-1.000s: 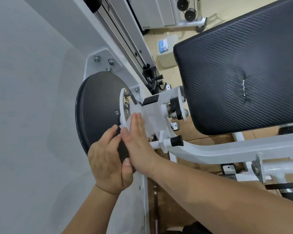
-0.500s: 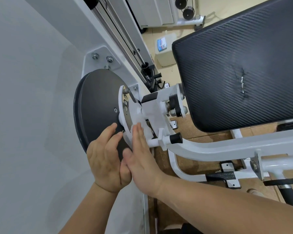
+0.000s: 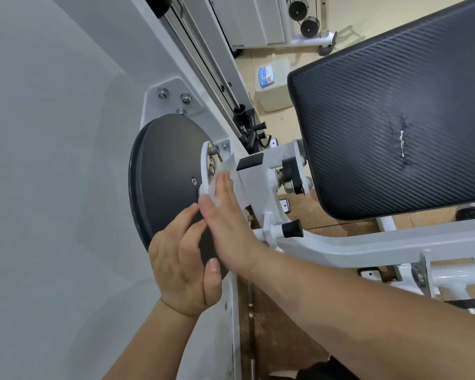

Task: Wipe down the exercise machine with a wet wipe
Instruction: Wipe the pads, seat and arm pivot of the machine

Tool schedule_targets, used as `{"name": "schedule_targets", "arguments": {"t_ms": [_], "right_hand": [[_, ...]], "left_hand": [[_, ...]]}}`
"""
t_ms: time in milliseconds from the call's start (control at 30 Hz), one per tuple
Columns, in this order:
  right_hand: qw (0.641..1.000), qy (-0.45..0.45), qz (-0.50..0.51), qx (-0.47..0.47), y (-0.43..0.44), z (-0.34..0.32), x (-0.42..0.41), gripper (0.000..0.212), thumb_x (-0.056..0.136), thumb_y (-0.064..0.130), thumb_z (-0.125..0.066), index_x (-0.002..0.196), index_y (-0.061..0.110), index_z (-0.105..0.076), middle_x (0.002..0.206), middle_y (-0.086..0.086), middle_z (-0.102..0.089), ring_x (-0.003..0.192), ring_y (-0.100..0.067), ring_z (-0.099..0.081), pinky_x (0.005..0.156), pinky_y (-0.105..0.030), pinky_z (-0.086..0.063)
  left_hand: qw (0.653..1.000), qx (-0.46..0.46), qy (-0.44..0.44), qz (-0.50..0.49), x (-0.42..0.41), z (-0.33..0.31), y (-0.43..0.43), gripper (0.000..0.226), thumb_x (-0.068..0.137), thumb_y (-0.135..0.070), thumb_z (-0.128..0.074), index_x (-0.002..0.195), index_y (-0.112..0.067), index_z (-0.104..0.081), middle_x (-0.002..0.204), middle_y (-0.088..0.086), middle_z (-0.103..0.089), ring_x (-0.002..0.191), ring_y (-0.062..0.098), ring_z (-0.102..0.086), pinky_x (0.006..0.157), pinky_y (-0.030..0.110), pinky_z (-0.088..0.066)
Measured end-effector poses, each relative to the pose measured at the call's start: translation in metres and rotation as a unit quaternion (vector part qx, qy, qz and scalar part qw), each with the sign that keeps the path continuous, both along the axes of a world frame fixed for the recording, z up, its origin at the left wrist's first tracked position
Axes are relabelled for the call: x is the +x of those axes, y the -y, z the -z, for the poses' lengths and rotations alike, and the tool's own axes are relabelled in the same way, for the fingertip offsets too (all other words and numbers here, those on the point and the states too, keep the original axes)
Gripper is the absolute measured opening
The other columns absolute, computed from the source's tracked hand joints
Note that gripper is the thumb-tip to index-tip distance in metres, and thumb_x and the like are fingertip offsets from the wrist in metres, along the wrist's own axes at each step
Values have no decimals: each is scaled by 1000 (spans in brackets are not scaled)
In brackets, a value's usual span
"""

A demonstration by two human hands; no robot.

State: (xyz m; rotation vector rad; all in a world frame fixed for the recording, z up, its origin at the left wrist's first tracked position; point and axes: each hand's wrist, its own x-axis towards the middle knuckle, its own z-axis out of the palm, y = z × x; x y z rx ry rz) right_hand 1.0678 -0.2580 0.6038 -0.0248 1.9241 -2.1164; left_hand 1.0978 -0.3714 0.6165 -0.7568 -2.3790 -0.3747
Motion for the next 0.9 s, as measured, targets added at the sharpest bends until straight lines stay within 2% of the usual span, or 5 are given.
{"name": "schedule_targets", "arguments": {"t_ms": [233,467,533,733,900], "right_hand": [[949,-266,-45,160,-19,8,5,88,99,74,-11,162,14,9,172,-4,15,158,-17,17,129,-51,-4],[702,-507,-206,456,-74,-7,-58,76,102,59,-41,153,3,-43,167,-17,-27,158,-36,-12,127,-50,-17],[652,-522,-239,496,-83,-19,-69,66,102,57,-44,149,11,-51,167,-17,-28,158,-37,-14,127,-49,-18],[634,-471,-264,553,-76,-40,-73,72,101,59,-50,152,7,-46,160,-21,-37,157,-40,-15,124,-57,-26],[487,-574,-349,558,-71,-35,-41,65,102,58,-50,129,0,-65,133,-20,-62,141,-43,-43,124,-57,-23]], "left_hand": [[999,45,-14,-1,-1,9,7,41,98,-41,-31,112,-7,-49,119,14,-55,103,32,-59,85,47,-52],[997,47,-54,26,-1,6,7,26,79,-26,-46,99,-9,-49,107,11,-49,92,29,-52,74,42,-42],[997,55,-49,32,-1,5,7,24,81,-23,-48,100,-9,-51,106,12,-54,92,31,-54,75,43,-43],[998,54,-35,-22,11,10,9,26,80,-19,-61,105,-10,-62,111,19,-68,114,36,-60,107,46,-44],[997,32,-16,-62,27,30,22,20,82,-19,-62,95,-9,-74,128,16,-67,137,31,-51,117,52,-35]]}}
